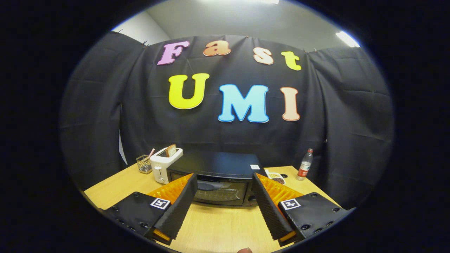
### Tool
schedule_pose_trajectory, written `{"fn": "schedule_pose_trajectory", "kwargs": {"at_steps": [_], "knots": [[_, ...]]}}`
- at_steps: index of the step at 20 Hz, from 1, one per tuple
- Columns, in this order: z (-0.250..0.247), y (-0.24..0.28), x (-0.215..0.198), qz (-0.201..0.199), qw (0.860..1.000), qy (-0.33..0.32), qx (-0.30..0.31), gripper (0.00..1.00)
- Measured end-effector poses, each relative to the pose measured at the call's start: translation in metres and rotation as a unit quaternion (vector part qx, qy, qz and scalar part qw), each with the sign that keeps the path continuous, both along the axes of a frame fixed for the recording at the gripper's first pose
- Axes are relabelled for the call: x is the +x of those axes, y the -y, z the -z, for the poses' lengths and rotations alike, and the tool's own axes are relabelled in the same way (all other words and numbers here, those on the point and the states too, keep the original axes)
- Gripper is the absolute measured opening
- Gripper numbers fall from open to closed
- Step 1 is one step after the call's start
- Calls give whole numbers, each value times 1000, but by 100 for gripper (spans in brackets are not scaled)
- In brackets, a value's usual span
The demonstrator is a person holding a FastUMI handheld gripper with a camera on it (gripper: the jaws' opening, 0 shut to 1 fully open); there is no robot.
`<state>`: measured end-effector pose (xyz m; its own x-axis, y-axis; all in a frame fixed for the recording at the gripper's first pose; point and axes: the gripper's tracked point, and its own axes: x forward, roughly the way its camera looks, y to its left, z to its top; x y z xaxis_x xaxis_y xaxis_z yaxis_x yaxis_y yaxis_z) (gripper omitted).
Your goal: Open the toaster oven, put the food inside, and close the toaster oven door.
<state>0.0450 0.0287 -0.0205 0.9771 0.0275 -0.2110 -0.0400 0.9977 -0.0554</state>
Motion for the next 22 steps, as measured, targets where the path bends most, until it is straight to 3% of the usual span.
{"fn": "schedule_pose_trajectory", "kwargs": {"at_steps": [9, 22], "knots": [[-30, 79, -57, 48, 998, 35, -6, 98], [-39, 104, -76, 59, 998, 37, 0, 98]]}}
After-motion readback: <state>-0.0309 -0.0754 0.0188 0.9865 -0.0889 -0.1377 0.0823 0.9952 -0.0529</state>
